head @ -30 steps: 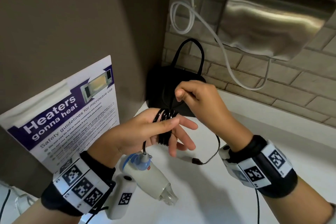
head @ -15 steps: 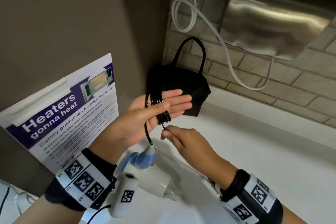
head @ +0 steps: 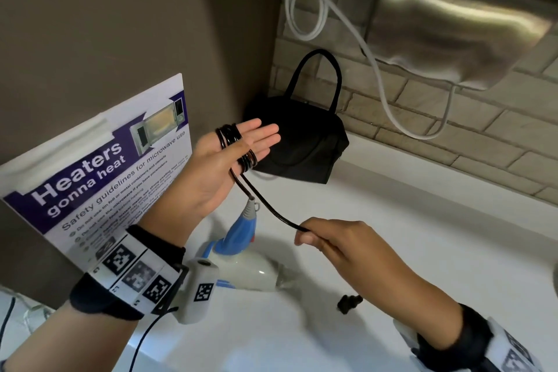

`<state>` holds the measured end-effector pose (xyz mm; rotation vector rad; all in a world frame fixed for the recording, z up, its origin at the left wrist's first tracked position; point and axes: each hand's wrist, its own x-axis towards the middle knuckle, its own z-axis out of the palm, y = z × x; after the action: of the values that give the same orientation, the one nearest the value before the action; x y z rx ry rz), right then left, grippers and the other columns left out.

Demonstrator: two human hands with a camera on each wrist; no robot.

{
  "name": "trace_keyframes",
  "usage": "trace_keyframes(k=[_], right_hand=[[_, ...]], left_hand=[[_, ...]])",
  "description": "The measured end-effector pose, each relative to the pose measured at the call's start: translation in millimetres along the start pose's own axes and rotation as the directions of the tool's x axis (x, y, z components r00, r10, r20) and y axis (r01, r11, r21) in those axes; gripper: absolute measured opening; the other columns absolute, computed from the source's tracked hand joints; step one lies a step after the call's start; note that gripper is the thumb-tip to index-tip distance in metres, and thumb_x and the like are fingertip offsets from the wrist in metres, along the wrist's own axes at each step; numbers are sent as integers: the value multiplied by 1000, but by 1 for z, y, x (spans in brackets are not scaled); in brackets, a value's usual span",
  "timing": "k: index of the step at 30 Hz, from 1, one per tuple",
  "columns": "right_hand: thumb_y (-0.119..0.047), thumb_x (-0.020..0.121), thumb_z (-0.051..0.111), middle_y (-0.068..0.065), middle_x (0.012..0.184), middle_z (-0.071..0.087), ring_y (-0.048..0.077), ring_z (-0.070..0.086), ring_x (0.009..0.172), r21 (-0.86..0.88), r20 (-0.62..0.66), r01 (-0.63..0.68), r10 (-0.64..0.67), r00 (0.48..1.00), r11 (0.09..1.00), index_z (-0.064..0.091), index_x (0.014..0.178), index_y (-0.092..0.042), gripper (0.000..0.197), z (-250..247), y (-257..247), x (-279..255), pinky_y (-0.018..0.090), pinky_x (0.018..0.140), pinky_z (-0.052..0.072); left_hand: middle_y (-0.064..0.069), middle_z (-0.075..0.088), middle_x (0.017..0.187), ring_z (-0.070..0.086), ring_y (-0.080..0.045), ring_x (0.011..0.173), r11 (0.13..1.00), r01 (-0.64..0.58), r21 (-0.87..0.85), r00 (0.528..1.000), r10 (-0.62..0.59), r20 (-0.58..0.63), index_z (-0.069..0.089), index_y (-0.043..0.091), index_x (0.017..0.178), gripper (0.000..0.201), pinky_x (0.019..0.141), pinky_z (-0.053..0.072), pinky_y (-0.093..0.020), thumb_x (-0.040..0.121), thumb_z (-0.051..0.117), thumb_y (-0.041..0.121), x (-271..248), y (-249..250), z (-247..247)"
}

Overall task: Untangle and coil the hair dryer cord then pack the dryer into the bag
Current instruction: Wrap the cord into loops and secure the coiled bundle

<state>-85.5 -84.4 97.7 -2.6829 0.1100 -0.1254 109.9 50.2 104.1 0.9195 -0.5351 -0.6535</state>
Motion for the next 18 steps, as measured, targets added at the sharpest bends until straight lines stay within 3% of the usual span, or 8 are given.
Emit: trace_keyframes(k=[3, 8, 12, 16, 18], right_hand=[[-39, 98, 42, -36, 66, 48, 2, 43, 56, -62, -27, -4, 2, 1000, 998, 53, 91, -33, 14, -9, 3, -7, 20, 53, 32], [-36, 97, 46, -22, 56, 44, 3, 40, 52, -140, -82, -10, -1, 997, 990, 52, 91, -35, 9, -24, 6, -13, 26, 54, 38], [-40, 93, 46, -19, 67, 53, 7, 48, 55, -174, -194, 7, -41, 980, 985, 57, 90, -33, 14, -47, 0, -12, 32, 54, 48], [-35, 93, 49, -12, 73, 64, 9, 52, 59, -210, -353, 55, -128, 927, 976, 65, 89, -27, 18, -76, -6, 2, 36, 55, 50], [-35, 94, 49, -7, 75, 67, 12, 57, 63, -225, -397, 89, -175, 901, 970, 68, 90, -23, 22, -89, -8, 14, 38, 56, 50]], left_hand=[[-26, 57, 130, 59, -34, 118, 1000, -7, -28, 1000, 7, -5, 38, -8, 135, 38, 103, 45, -39, 99, 36, 0, 0, 6, -3], [-26, 57, 129, 59, -33, 118, 1000, -10, 24, 1000, 9, 14, 39, -7, 135, 36, 104, 45, -39, 99, 36, 0, -1, 3, -2], [-23, 59, 129, 60, -30, 118, 995, 4, 95, 1000, -4, -1, 39, -5, 136, 37, 106, 43, -39, 100, 37, 1, -1, -1, -6], [-21, 62, 125, 62, -29, 115, 972, 65, 226, 991, -89, 100, 43, -3, 134, 36, 103, 46, -36, 99, 38, 2, -5, -3, 0], [-18, 66, 122, 64, -28, 113, 942, 95, 321, 973, -156, 168, 45, 0, 133, 35, 95, 51, -27, 99, 40, 3, -7, -2, 7]])
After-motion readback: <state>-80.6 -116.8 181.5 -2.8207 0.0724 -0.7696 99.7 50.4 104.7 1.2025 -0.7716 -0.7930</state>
